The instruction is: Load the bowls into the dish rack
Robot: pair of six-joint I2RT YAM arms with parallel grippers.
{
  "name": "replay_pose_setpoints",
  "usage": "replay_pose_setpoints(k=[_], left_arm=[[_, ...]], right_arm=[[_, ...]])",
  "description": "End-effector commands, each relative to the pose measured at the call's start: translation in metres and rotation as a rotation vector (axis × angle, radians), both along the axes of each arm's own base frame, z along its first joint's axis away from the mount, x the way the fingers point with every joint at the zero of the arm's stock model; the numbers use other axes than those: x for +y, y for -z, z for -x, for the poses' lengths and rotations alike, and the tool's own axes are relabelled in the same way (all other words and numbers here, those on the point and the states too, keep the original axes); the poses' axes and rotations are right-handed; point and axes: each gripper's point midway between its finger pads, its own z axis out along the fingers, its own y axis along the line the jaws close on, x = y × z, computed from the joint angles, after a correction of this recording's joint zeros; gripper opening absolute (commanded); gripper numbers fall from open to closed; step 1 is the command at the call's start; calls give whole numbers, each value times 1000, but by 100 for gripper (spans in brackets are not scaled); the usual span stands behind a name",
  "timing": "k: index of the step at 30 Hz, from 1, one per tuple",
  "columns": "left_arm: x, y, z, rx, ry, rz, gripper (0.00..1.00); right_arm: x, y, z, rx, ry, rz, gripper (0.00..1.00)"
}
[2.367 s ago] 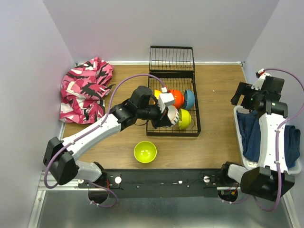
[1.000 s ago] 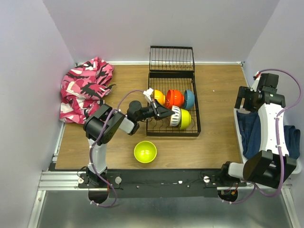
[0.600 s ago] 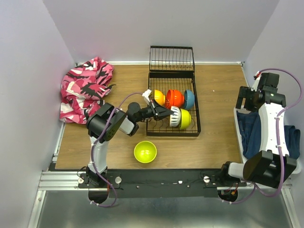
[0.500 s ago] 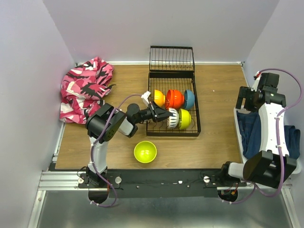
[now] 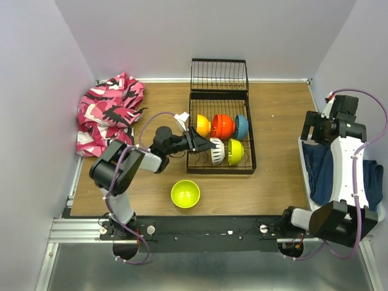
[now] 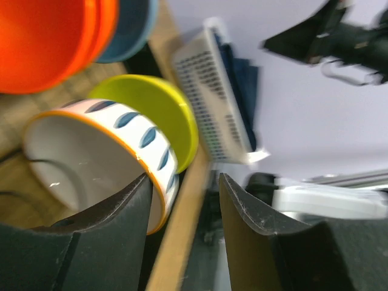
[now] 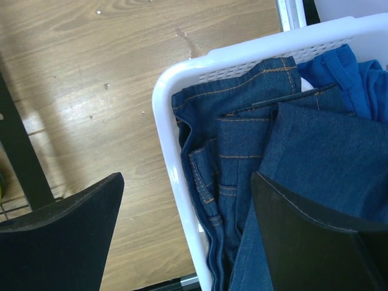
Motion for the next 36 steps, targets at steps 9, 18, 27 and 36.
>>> replay_pose_setpoints(k=[9,18,27,36], left_arm=[[73,71,27,-162,117,-663,65],[114,-15,90,-884,325,-729,63],[181,30,203,-1208,944,-809,63],[164,64,194,-1565,1047,-949,63]], right_arm=[[27,-6,14,-77,-28,-111,94],[41,-20,21,-178,-47,-141,94],[53,-51,30,-321,-64,-155,94],[60,-72,49,-380,-93,-124,94]])
